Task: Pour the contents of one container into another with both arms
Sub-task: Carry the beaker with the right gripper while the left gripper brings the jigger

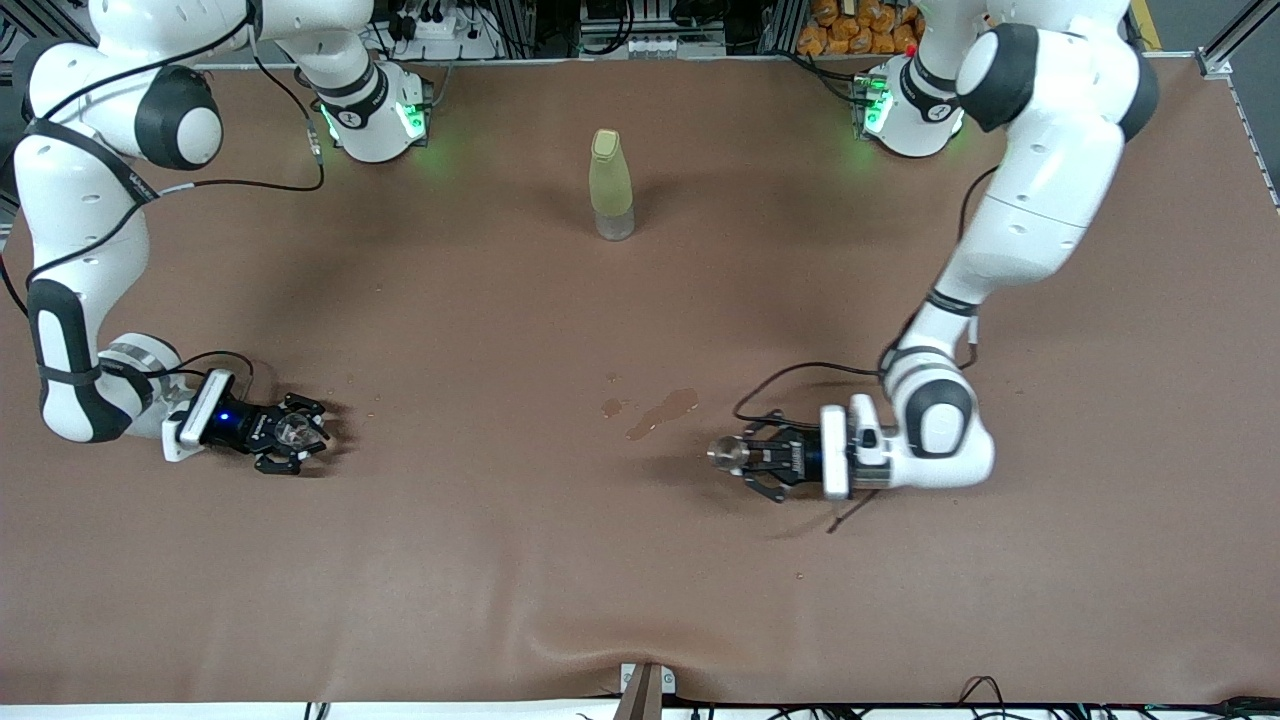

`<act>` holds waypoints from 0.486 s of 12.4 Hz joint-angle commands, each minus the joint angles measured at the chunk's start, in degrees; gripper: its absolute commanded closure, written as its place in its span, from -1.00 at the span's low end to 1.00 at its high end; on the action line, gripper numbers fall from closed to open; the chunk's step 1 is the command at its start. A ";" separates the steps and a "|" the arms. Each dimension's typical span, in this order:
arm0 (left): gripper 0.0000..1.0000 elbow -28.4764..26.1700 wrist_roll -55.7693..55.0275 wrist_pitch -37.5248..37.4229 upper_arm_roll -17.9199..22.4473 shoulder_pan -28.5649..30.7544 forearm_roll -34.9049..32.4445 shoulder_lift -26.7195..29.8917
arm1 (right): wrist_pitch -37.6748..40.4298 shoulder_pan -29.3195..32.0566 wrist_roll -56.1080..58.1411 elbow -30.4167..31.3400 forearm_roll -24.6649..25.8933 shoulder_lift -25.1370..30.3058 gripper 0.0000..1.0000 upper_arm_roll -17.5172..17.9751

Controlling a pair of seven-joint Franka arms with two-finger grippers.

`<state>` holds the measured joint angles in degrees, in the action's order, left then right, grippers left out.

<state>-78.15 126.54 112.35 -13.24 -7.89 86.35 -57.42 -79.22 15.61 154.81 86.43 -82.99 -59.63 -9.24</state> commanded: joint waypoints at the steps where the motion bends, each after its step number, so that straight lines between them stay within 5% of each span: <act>1: 1.00 -0.78 0.11 3.91 0.59 -3.86 4.69 1.51 | 1.00 -2.77 -3.18 3.38 -0.41 4.51 1.00 -0.43; 6: 1.00 -0.78 14.77 11.48 0.94 -12.93 21.92 -0.33 | 2.93 -6.82 -12.06 10.23 -0.41 12.68 1.00 -0.60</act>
<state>-78.68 137.15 122.69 -13.06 -18.99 103.92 -57.60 -76.57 10.39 145.80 90.93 -82.99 -52.37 -9.23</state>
